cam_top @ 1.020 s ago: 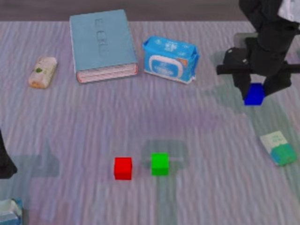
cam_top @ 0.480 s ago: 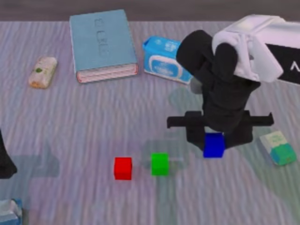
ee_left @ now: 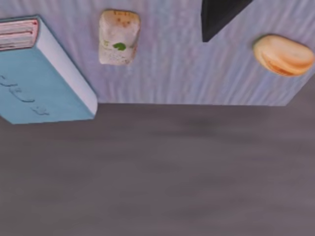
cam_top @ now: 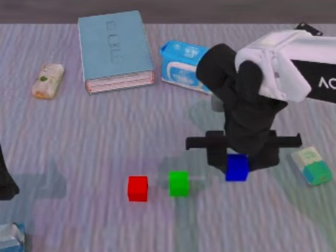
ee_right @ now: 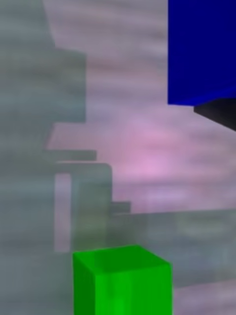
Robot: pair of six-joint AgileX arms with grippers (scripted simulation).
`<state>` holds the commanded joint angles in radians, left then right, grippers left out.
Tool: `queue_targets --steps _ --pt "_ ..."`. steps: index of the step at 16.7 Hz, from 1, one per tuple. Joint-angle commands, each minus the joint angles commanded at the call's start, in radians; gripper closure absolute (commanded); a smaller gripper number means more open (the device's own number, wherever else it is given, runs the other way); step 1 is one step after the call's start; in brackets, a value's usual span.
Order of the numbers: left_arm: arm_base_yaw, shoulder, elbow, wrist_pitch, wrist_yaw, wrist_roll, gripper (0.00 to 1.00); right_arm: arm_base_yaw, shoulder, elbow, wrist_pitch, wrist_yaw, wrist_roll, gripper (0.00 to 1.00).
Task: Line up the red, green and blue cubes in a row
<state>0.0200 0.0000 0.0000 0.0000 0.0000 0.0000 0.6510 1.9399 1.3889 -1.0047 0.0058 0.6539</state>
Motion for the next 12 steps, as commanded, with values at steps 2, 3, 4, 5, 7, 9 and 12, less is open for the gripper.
queue_targets --steps 2,3,4,5,7,9,12 --pt "0.000 0.000 0.000 0.000 0.000 0.000 0.00 0.001 0.027 -0.048 0.084 0.000 0.002 1.00" --pt "0.000 0.000 0.000 0.000 0.000 0.000 0.00 0.002 0.041 -0.072 0.124 0.001 0.003 1.00" --pt "0.000 0.000 0.000 0.000 0.000 0.000 0.00 0.003 0.053 -0.092 0.154 0.001 0.004 1.00" --pt "0.000 0.000 0.000 0.000 0.000 0.000 0.00 0.004 0.062 -0.106 0.174 0.002 0.005 1.00" --pt "0.000 0.000 0.000 0.000 0.000 0.000 0.00 0.005 0.067 -0.113 0.183 0.002 0.005 1.00" --pt "0.000 0.000 0.000 0.000 0.000 0.000 0.00 0.005 0.067 -0.113 0.183 0.002 0.005 1.00" --pt "0.000 0.000 0.000 0.000 0.000 0.000 0.00 0.005 0.067 -0.113 0.183 0.002 0.005 0.77"
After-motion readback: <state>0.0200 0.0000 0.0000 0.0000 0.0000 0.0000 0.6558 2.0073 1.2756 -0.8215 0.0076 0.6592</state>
